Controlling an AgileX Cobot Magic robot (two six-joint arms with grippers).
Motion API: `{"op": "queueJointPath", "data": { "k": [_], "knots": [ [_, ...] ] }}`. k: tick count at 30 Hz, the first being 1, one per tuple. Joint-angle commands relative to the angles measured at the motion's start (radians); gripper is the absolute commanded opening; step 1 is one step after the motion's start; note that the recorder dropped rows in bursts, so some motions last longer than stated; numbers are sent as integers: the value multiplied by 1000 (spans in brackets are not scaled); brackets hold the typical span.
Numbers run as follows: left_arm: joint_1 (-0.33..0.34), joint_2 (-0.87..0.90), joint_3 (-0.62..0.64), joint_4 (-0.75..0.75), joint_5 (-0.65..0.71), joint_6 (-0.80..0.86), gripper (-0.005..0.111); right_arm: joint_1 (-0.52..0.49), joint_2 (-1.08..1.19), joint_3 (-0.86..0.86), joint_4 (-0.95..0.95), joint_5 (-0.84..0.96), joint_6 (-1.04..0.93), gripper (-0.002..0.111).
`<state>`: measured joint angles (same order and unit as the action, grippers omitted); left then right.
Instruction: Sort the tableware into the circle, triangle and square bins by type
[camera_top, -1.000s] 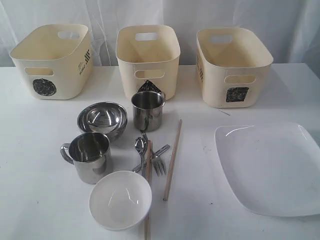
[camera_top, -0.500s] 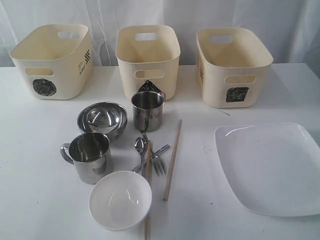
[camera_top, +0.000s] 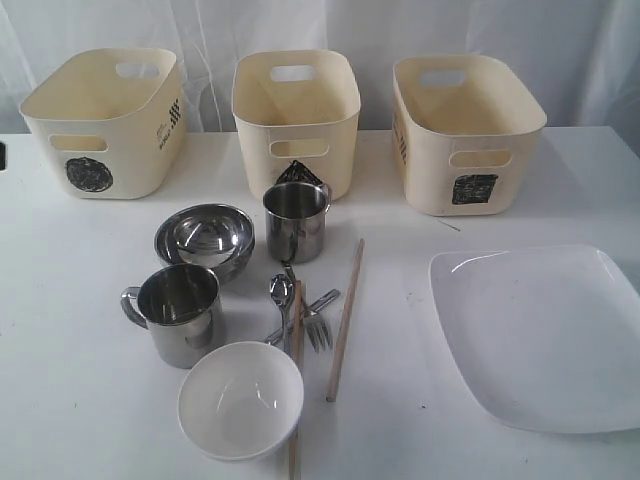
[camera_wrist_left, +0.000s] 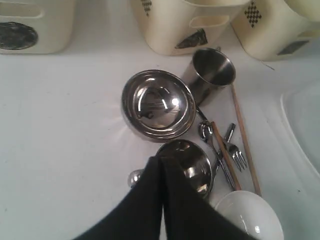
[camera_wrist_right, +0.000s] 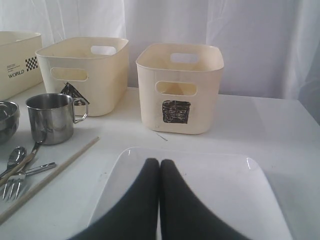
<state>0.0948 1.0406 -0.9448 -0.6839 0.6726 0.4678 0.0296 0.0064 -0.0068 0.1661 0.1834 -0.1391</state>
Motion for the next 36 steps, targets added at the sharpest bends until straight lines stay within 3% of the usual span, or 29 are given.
{"op": "queueJointPath", "data": {
  "k": [1,4,6,14,26,36],
  "knots": [
    [-9,280,-166,-79,106,154,29,2,-6,7,-1,-5,5,0],
    [-42,413,-244,-69,104,193,54,2,-6,7,-1,-5,5,0],
    [-69,486,-281,-40,104,195,63,2,-6,7,-1,-5,5,0],
    [-207,668,-354,273,76,75,61,2,-6,7,-1,-5,5,0],
    [-317,712,-361,314,82,67,61,2,-6,7,-1,-5,5,0],
    [-340,712,-361,333,155,60,61,2,-6,7,-1,-5,5,0]
  ]
}}
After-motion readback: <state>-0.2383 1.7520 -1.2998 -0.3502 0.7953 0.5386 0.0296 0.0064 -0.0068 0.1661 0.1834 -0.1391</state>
